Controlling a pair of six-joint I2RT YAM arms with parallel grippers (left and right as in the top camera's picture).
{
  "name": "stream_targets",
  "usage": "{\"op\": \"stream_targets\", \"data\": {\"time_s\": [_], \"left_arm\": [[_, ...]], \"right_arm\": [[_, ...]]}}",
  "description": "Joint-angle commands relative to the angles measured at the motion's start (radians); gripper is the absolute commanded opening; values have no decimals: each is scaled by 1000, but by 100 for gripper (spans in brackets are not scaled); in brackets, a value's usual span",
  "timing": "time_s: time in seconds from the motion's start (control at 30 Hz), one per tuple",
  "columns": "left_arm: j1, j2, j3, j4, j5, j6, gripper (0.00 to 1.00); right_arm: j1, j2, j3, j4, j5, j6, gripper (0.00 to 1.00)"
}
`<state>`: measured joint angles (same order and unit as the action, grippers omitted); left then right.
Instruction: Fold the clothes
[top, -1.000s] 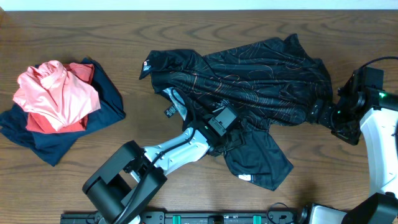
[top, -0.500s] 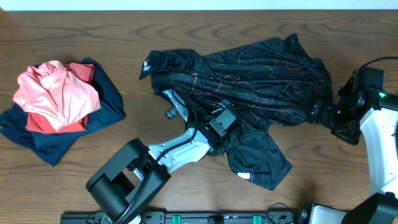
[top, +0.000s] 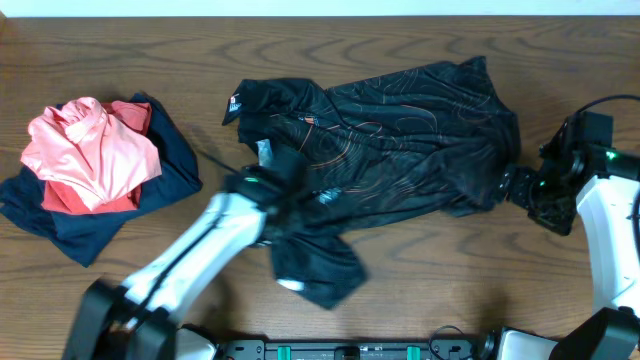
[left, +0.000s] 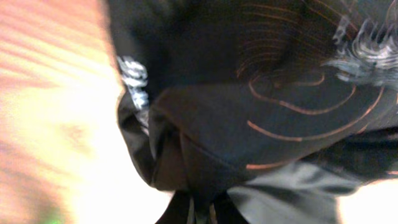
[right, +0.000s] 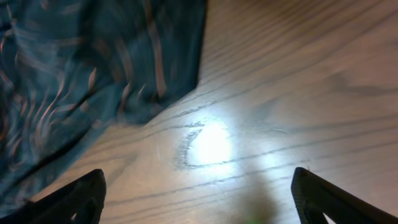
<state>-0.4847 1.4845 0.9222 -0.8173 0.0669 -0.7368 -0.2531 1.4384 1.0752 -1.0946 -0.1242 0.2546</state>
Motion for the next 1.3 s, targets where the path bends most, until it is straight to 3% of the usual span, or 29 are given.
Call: {"op": "stream_targets", "data": {"time_s": [0.0, 0.13, 0.47, 0.73, 0.93, 1.2, 1.27], "left_arm": [[116, -90, 2, -63, -60, 101, 6], [197, -127, 2, -128, -60, 101, 6], [224, -126, -2, -144, -61, 101, 6], [224, -126, -2, -143, -61, 109, 6], [224, -126, -2, -143, -60, 109, 6], [224, -126, -2, -142, -60, 109, 7], [224, -126, -2, -143, -61, 109, 6]], "right_arm": [[-4, -11, -79, 29, -103, -9, 90], [22, -11, -176, 116, -187, -9, 80], [185, -10, -339, 434, -202, 20, 87], [319, 24, -381, 457, -136, 103, 88], [333, 28, -414, 480, -60, 154, 86], [333, 28, -484, 579, -111, 169, 76], [333, 28, -494, 594, -120, 173, 69]]}}
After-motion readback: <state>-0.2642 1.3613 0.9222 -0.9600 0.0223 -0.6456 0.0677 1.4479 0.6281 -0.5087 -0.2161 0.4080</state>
